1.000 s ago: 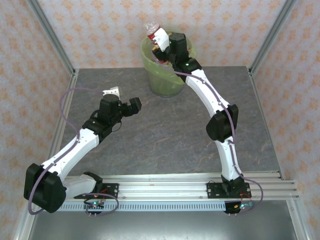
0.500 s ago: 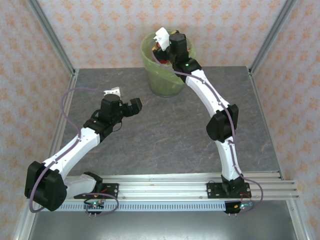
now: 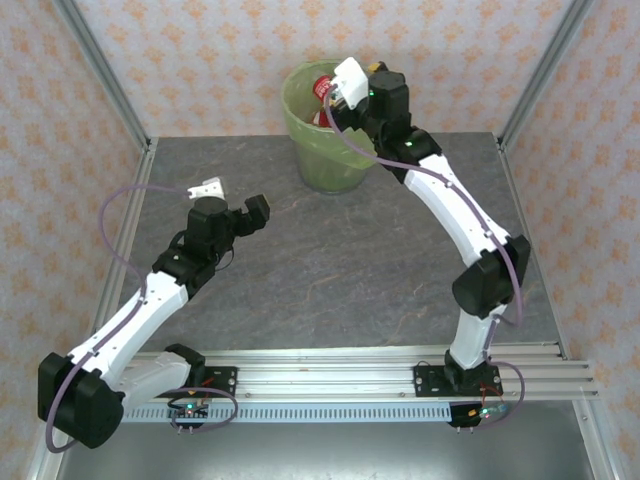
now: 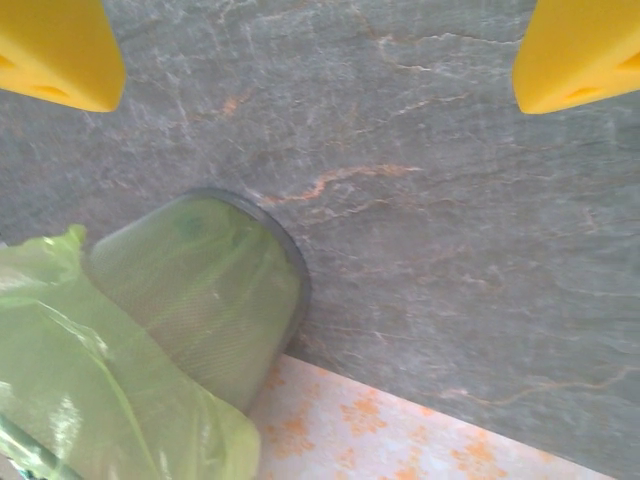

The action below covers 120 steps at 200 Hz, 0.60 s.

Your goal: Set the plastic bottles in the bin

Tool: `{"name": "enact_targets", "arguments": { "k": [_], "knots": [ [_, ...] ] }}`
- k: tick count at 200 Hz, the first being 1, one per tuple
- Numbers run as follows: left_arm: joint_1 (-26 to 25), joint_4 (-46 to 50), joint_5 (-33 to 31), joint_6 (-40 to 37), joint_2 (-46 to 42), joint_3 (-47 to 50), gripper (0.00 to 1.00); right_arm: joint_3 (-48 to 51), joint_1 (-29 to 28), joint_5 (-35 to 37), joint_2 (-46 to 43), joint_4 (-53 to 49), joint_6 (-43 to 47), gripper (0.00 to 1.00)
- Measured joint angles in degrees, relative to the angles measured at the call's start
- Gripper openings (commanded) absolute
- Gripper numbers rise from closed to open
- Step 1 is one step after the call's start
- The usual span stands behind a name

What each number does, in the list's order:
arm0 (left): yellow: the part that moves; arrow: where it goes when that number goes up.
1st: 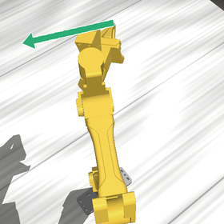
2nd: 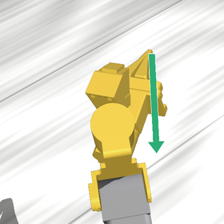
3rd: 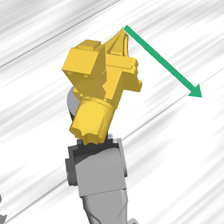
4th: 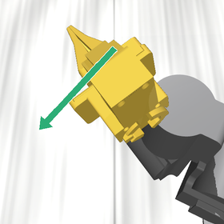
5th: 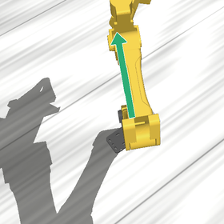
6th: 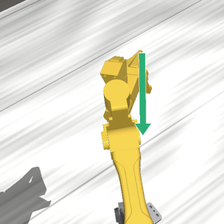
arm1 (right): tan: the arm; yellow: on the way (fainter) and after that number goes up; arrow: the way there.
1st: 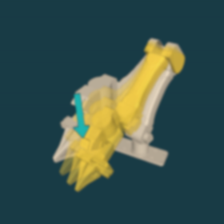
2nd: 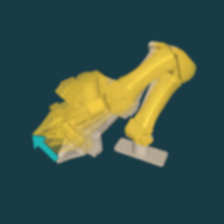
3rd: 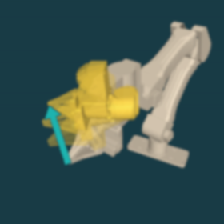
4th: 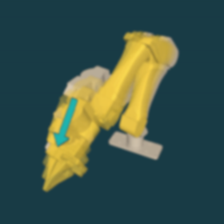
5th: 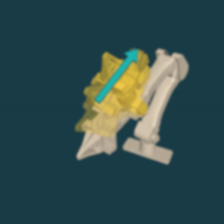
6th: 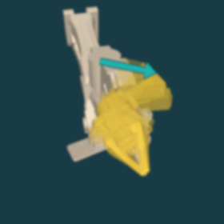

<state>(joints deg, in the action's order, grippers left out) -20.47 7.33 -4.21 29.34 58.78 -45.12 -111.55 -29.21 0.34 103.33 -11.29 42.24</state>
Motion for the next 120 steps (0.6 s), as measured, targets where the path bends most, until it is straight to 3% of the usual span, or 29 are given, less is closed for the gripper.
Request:
{"name": "enact_targets", "arguments": {
  "k": [51, 120],
  "knots": [
    [0.0, 2.6, -11.4, -1.3, -5.5, 1.1, 1.00, 8.5, 0.0, 1.2, -9.9, 2.1, -1.5, 0.99],
    [0.8, 4.6, -27.2, -9.7, -7.5, 1.1, 1.00, 38.5, 0.0, 4.2, -27.7, 12.7, -6.1, 0.99]
  ]
}}
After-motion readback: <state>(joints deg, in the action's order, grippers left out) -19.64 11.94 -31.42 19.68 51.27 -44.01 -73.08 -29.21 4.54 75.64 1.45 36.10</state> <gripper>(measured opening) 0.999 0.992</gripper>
